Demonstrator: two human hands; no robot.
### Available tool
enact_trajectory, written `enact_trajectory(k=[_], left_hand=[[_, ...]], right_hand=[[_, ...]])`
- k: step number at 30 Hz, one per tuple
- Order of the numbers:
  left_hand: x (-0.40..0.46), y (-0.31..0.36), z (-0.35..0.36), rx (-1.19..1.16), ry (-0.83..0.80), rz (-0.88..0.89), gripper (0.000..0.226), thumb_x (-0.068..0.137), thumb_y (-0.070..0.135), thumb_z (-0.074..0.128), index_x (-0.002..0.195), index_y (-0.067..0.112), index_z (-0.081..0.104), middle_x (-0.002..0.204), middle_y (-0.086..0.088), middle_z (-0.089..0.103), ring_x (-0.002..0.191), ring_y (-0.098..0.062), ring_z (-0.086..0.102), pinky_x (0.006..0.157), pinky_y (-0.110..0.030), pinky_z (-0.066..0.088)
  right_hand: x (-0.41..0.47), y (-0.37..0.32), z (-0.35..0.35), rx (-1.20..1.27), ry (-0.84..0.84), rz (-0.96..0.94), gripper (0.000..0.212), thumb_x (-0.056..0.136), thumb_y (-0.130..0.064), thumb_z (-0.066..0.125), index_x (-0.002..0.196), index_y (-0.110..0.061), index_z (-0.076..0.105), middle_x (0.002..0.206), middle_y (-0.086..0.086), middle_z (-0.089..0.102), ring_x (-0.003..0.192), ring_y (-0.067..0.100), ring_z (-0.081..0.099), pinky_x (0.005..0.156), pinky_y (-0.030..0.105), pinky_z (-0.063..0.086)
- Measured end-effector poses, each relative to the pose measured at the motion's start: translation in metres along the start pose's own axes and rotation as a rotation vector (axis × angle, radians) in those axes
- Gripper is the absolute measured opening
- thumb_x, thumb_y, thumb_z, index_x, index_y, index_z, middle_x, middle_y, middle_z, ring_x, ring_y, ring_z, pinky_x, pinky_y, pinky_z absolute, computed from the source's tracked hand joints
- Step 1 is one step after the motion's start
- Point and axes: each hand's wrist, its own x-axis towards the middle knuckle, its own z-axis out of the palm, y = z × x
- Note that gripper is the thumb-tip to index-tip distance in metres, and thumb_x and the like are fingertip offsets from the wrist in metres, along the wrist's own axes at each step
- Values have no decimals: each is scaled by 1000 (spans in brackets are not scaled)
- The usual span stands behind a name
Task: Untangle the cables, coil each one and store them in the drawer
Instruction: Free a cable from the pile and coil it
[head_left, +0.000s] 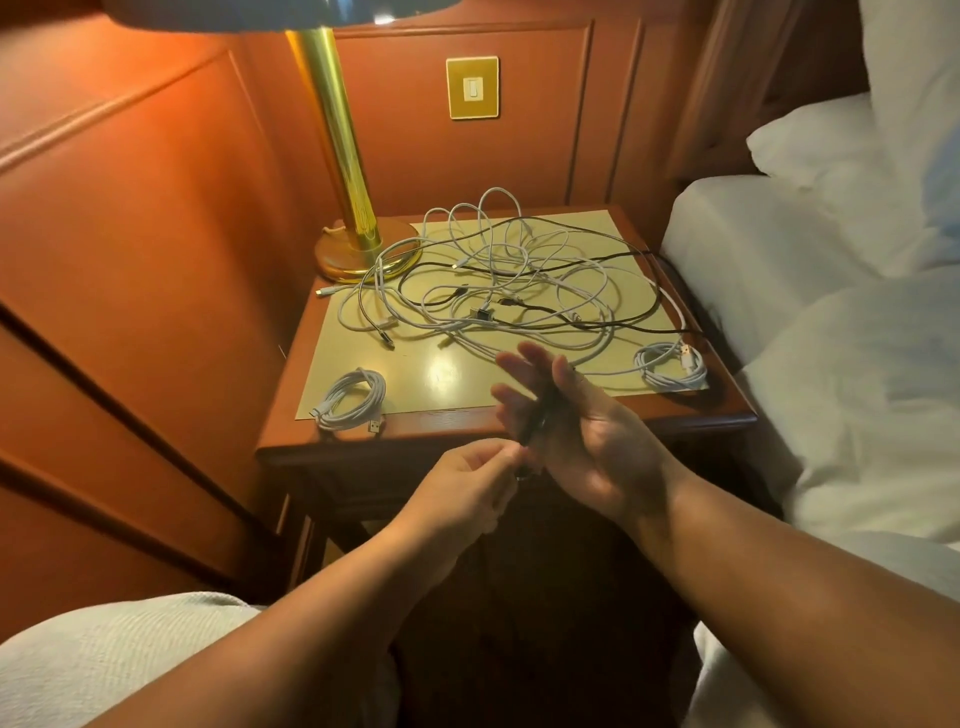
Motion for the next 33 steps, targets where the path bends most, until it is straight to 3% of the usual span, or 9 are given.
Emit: enact_trajectory(k=[2, 4, 7, 10, 15, 20, 25, 29, 33], left_hand=[[-1, 0, 0, 89, -52, -28, 28, 104, 35, 47, 98, 27, 73, 63, -2, 42, 54, -13, 35, 53, -28, 26], [-3, 4, -1, 209, -86, -35, 27, 105, 32, 46, 102, 24, 72, 60, 7, 49, 53, -8, 42, 54, -22, 30], [-1, 13, -9, 524, -22, 77, 20, 101, 34, 54, 96, 30, 72, 76, 21, 67, 74, 7, 60, 68, -16, 40], [2, 20, -23, 663, 79, 191, 15, 97, 37, 60, 87, 34, 69, 80, 20, 66, 78, 10, 60, 65, -10, 39], [5, 20, -36, 533, 157, 277, 20, 92, 39, 67, 86, 21, 72, 74, 9, 69, 67, 0, 61, 59, -12, 44], [6, 13, -34, 137, 174, 162, 24, 96, 31, 62, 101, 10, 73, 57, 14, 58, 51, -1, 50, 50, -16, 36], [3, 3, -12, -146, 61, 5, 26, 101, 34, 53, 96, 18, 74, 62, 5, 50, 49, -4, 38, 47, -22, 26], [2, 1, -3, -13, 3, -76, 26, 103, 30, 50, 94, 14, 68, 61, 0, 41, 50, -10, 31, 51, -28, 19], [2, 4, -8, 164, -60, -73, 22, 101, 33, 54, 93, 23, 72, 60, 3, 45, 51, -9, 35, 49, -22, 24]], right_hand=[[4, -6, -2, -124, 29, -89, 35, 101, -28, 41, 129, -13, 57, 127, 5, 67, 116, 23, 65, 92, 29, 55], [6, -11, -7, -589, 67, -197, 28, 100, -23, 48, 121, -12, 63, 117, 3, 72, 113, 16, 66, 91, 22, 53], [6, -8, -14, -1415, 57, -255, 19, 103, -24, 51, 92, -23, 66, 86, -5, 69, 83, 11, 65, 76, 32, 53], [6, -2, -14, -1729, 38, -103, 29, 105, -33, 41, 78, -29, 51, 74, -6, 56, 67, 10, 52, 68, 37, 44], [3, 2, 5, -1464, 13, 18, 43, 108, -25, 33, 68, -16, 50, 63, -2, 48, 60, 13, 44, 66, 40, 43], [1, 6, 4, -385, -43, 388, 48, 106, -34, 24, 73, -12, 50, 59, 0, 21, 50, 15, 19, 47, 28, 22], [-2, 8, 5, 151, -115, 235, 33, 104, -29, 31, 89, -11, 55, 69, -1, 31, 62, 14, 33, 66, 29, 35], [2, 3, 3, -68, 79, -64, 31, 106, -29, 28, 99, -11, 53, 75, 0, 46, 72, 16, 46, 80, 31, 40], [8, 1, -5, -778, 214, -209, 27, 108, -24, 33, 104, -13, 57, 83, -3, 59, 84, 15, 58, 87, 28, 47]])
